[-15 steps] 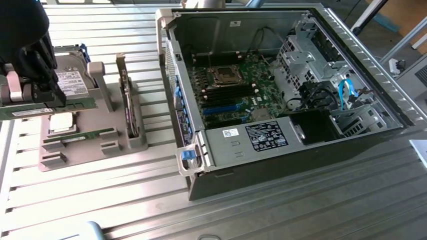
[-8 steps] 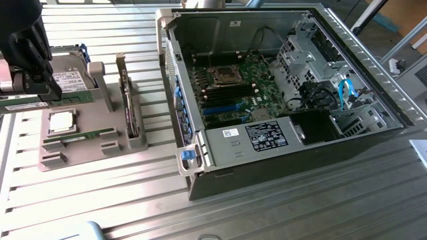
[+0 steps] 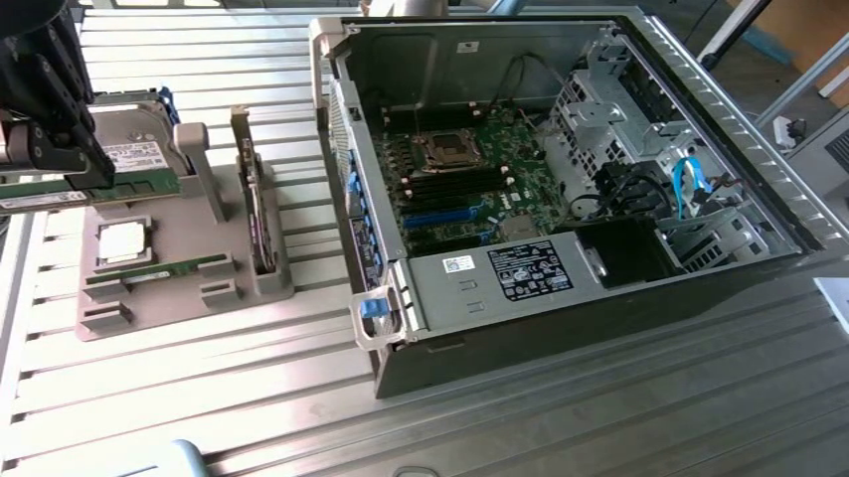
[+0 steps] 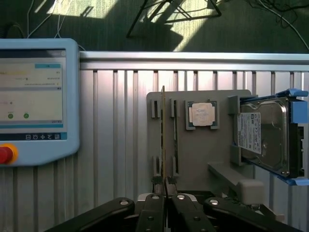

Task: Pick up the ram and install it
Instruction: 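Pick up the ram and move it above insertion slot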

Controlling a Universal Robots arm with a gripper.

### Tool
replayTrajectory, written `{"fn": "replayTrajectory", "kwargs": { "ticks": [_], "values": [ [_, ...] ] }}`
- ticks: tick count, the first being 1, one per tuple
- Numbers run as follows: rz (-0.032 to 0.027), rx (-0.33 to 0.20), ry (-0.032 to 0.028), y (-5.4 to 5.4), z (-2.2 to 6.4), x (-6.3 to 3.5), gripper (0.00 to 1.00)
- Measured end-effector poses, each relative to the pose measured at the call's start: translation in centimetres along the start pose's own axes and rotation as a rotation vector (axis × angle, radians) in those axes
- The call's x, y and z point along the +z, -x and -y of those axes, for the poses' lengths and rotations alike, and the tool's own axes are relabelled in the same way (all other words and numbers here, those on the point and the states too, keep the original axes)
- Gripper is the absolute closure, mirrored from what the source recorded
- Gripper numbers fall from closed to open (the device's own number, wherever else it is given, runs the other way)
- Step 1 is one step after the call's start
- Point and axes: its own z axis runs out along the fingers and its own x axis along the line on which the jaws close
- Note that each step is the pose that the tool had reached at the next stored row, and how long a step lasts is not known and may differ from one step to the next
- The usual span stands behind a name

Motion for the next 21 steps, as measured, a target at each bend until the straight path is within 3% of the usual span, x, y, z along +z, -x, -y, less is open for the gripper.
{"fn": "replayTrajectory", "kwargs": {
  "ticks": [21],
  "values": [
    [-0.0001,0.000,0.0001,0.01,0.27,-0.13,0.88]
  ]
}}
